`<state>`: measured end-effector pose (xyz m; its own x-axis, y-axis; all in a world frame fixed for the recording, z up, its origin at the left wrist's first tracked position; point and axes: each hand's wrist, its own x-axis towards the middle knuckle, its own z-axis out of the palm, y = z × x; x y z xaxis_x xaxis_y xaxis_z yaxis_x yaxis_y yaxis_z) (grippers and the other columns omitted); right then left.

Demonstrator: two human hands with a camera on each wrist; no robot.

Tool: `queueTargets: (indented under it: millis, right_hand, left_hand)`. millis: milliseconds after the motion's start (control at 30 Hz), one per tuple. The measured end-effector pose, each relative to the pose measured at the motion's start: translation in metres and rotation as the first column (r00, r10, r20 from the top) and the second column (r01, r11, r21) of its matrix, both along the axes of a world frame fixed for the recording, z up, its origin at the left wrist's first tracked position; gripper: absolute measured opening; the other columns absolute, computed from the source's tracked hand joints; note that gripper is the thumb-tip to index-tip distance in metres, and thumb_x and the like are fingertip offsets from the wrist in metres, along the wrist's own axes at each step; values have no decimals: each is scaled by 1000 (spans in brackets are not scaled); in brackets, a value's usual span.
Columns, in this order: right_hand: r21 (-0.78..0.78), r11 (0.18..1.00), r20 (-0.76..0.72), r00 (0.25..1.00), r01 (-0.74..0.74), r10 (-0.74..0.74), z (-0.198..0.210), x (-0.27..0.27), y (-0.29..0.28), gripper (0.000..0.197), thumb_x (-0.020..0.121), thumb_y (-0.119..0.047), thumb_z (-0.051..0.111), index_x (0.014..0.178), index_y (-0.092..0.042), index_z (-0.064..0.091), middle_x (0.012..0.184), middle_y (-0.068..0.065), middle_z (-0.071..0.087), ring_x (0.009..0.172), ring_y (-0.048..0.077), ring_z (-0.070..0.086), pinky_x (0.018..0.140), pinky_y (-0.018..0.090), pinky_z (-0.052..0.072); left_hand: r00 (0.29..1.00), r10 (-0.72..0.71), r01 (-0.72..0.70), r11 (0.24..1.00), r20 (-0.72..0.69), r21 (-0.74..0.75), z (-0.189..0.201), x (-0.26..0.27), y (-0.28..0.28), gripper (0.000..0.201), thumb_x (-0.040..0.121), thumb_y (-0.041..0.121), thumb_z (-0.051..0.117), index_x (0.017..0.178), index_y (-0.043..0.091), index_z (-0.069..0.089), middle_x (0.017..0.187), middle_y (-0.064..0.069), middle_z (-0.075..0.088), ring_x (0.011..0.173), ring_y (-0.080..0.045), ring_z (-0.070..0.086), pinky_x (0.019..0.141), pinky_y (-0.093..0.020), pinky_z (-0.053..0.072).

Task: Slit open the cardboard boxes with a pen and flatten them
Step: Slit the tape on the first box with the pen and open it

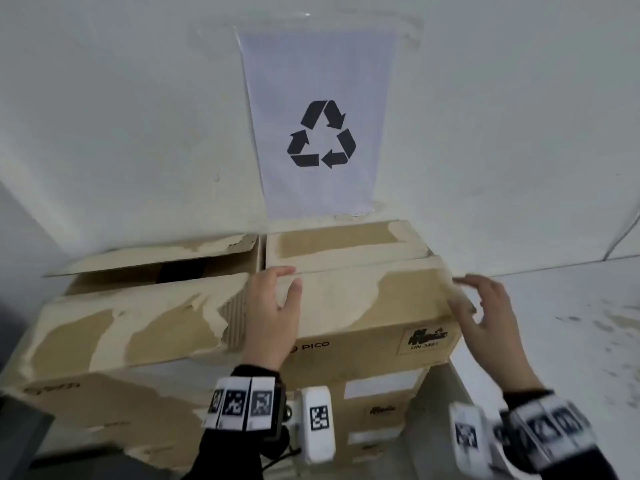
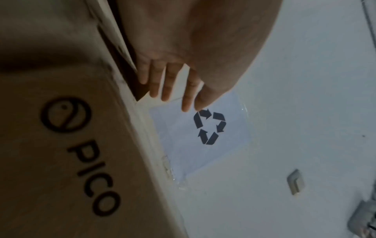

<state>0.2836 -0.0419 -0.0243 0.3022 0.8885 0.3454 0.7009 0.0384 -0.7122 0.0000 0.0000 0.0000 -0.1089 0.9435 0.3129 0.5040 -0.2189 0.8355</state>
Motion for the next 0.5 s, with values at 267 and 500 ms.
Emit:
queueTargets:
  millis: [267, 500]
  right_hand:
    - [-523, 834, -506, 852, -176, -137, -8, 29, 65, 83, 81, -54, 62, 148, -29, 19, 144, 9, 39, 120, 29, 50, 95, 46, 47]
    - [-541, 736, -662, 746, -406, -74, -3, 34, 67, 38, 89, -45, 54, 113, -16, 58, 99, 12, 70, 81, 27, 68, 65, 38, 58]
  left_hand:
    - [987, 126, -153, 936, -105, -317, -10, 15, 33, 53, 91, 26, 58, 139, 17, 34, 141, -4, 38, 130, -20, 36, 111, -36, 28]
    - [987, 151, -160, 814, -62, -559, -14, 8, 50, 74, 86, 39, 63, 145, 16, 26, 140, -5, 46, 123, -26, 48, 105, -47, 40]
